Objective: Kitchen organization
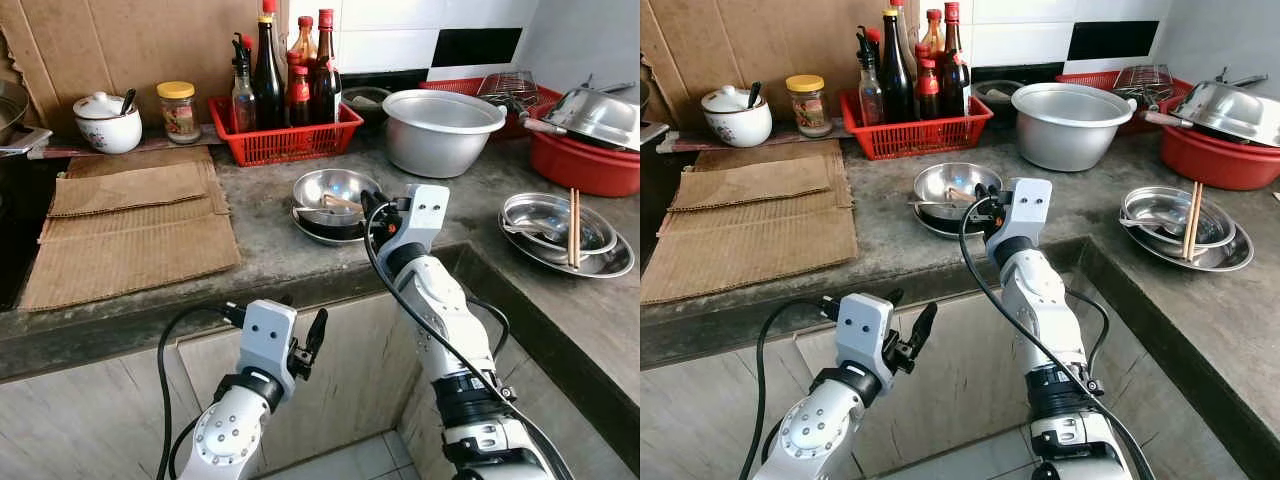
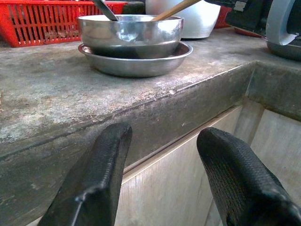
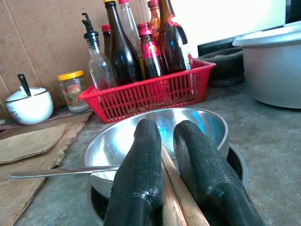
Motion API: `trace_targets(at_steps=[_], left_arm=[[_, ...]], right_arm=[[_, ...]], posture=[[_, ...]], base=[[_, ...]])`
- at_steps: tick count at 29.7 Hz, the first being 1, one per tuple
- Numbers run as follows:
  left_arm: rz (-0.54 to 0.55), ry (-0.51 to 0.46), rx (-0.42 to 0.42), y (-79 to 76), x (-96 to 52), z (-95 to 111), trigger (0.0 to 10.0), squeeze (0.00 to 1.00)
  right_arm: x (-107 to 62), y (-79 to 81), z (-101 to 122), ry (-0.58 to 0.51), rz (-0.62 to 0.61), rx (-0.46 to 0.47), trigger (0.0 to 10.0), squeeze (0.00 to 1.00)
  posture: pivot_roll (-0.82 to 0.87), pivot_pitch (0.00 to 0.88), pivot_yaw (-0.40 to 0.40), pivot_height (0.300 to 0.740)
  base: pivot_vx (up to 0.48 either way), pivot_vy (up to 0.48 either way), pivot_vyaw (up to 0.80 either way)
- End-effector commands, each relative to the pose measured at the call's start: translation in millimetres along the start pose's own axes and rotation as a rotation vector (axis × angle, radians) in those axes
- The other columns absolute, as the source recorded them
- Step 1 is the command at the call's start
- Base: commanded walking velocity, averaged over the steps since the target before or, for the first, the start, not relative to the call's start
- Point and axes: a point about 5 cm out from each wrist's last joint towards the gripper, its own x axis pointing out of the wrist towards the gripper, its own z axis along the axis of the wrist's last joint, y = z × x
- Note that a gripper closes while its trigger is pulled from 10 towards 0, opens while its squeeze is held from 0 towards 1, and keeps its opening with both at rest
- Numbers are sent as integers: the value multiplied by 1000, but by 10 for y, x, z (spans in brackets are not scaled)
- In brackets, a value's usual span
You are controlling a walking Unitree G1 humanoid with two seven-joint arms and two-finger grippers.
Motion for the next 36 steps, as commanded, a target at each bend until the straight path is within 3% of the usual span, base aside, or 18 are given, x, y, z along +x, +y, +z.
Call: trace_targets(at_steps=[1,7,9,11,12,13,19,22,33,36], left_arm=[[0,-9,8,-5,6,16,10000,0],[1,-11,9,-3,11,20,10000,0],[2,-17,9,1,20,30,10000,0],[1,-18,8,1,24,32,10000,0],[0,-21,7,0,26,35,10000,0],[-4,-23,7,-7,27,35,10000,0],[-11,-29,7,-15,33,41,10000,0],[-10,-44,14,-6,45,62,10000,0],[-15,-63,13,6,65,96,10000,0],[-15,-65,15,7,65,98,10000,0]], right_arm=[[35,-2,112,-46,-7,-2,0,0],[25,-27,284,-114,-18,18,0,0],[-31,-54,433,-171,-44,21,0,0],[-66,-60,471,-187,-55,20,471,0],[-88,-57,485,-191,-56,20,3608,0],[-159,-41,514,-205,-53,2,10000,0],[-325,-53,594,-249,-72,-54,10000,0],[-550,-96,651,-274,-103,-143,10000,0],[-971,-215,611,-248,-148,-275,10000,0],[-1002,-241,604,-242,-158,-287,10000,0]], posture=[[27,6,-75,740],[31,2,-75,740],[31,0,-75,740],[28,0,-74,740],[25,0,-71,740],[23,0,-68,740],[18,0,-65,740],[10,0,-59,740],[-1,0,-45,740],[-1,0,-44,740]], base=[[0,0,0],[0,0,0],[0,0,0],[0,0,0],[0,0,0],[0,0,0],[0,0,0],[0,0,0],[0,0,0],[0,0,0]])
